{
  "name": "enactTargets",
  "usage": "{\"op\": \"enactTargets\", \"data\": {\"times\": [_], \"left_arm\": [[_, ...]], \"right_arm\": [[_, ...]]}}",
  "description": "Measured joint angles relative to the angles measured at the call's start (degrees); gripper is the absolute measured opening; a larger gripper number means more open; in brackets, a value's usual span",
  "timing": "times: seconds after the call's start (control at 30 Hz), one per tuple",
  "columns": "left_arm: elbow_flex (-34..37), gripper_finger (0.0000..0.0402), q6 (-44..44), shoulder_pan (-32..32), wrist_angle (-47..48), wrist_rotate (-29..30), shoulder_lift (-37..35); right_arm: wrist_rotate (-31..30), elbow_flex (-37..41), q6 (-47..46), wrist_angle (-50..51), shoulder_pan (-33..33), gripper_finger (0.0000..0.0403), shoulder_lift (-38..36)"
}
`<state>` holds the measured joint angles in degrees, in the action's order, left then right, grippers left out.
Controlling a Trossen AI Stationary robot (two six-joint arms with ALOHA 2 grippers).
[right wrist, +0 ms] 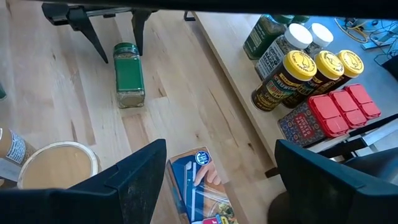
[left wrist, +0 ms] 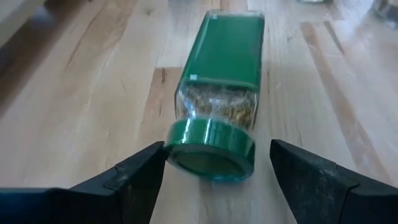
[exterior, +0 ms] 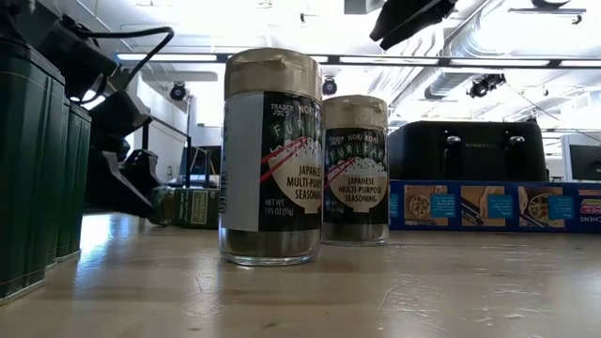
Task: Shelf spices
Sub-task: Put the green seasoning bottle on the shelf aligned with the other green seasoning bottles
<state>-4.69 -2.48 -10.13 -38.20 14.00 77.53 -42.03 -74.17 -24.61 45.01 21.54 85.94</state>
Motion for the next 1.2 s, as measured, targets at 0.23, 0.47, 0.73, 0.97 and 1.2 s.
{"op": "enactTargets", "data": {"times": [0.23,0.47,0.73,0.97,1.2], "left_arm": [[-1.8,0.0269,-0.4,0.0,-2.1,-0.3,3.9],[-4.0,0.0224,0.4,0.0,-1.6,-1.9,6.3],[-15.5,0.0196,-1.7,0.0,22.6,-3.3,1.8],[-43.6,0.0198,0.9,2.2,69.3,2.6,1.1],[-66.4,0.0199,4.5,12.4,94.5,3.1,5.2]], "right_arm": [[0.0,0.0,0.1,0.0,0.0,0.0296,0.0],[0.1,0.0,0.0,0.2,0.7,0.0296,0.0],[-1.4,0.0,-1.1,0.3,2.9,0.0296,0.1],[-6.3,0.0,-1.5,0.1,4.2,0.0296,0.1],[-8.0,0.0,0.0,-5.8,5.4,0.0296,0.0]]}}
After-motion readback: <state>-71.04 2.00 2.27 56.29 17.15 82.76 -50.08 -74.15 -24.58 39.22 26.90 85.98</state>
